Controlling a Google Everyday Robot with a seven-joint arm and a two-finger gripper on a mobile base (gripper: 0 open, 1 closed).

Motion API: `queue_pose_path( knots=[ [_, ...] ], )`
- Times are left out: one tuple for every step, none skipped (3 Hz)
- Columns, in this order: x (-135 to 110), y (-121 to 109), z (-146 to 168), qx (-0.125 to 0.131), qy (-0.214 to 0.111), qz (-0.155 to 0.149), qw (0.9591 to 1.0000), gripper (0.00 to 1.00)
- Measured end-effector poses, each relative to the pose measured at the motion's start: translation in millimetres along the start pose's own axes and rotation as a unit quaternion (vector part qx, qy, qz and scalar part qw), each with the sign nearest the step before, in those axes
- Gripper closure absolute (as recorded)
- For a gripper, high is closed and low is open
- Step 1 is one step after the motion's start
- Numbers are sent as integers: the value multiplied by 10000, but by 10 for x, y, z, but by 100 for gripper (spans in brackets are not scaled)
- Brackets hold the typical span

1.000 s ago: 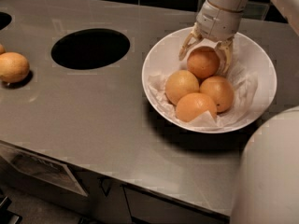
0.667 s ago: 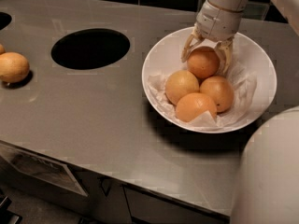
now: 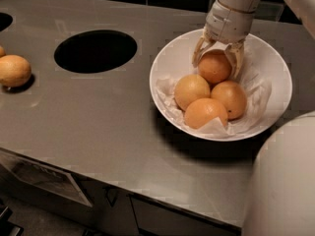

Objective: Pick orange from white bowl

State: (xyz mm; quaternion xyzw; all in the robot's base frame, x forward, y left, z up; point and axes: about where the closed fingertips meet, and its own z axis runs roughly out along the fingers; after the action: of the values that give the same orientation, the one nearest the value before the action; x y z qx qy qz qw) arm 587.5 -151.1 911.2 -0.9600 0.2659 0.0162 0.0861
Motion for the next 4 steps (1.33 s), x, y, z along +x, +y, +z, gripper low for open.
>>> queue_pose_path(
  knots=[
    [72,-82,9,167,140,-4,9998,100],
    [68,-61,-84,626,350,-21,9974,100],
    [18,-11,-190,1100,542,-153,9923,100],
    [-40,46,-266,1352,655,-198,9884,100]
  ],
)
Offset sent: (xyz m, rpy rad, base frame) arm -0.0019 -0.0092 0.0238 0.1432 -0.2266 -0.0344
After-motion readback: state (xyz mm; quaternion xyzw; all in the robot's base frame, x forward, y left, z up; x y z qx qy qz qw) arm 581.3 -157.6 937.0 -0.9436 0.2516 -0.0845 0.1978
